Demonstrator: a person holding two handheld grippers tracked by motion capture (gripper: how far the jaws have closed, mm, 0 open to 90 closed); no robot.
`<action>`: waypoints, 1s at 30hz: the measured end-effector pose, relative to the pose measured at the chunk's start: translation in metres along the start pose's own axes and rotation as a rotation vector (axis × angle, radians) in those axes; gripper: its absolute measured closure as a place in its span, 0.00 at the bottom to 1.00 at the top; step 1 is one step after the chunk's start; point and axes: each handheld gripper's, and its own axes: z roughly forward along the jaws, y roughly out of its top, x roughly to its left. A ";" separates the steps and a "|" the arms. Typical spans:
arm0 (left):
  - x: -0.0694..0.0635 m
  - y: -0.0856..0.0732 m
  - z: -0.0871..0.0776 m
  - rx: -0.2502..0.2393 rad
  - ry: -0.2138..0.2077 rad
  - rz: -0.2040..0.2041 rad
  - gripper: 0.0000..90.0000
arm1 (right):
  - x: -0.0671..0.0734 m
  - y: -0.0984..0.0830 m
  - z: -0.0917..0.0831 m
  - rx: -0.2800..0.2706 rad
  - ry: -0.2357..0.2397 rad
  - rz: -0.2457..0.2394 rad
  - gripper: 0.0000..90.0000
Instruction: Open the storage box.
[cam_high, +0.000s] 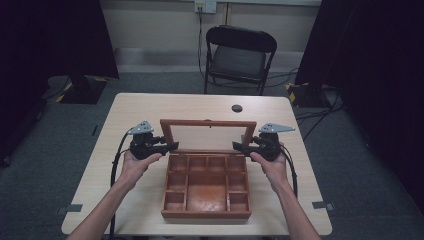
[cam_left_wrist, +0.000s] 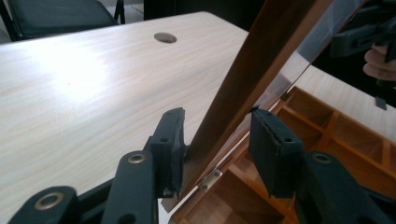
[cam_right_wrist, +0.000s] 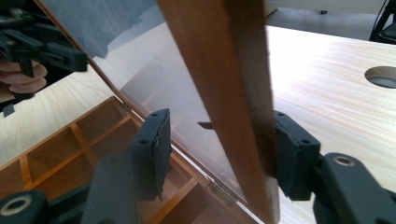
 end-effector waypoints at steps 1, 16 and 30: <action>0.001 -0.001 0.001 -0.001 -0.002 -0.003 0.62 | 0.000 0.000 0.000 0.000 -0.002 -0.002 0.48; 0.008 -0.007 0.009 0.029 0.031 0.013 0.67 | -0.008 -0.002 0.010 0.023 -0.011 0.019 0.44; 0.017 -0.004 0.016 0.037 0.045 -0.008 0.71 | -0.017 -0.005 0.020 0.000 -0.055 0.039 0.50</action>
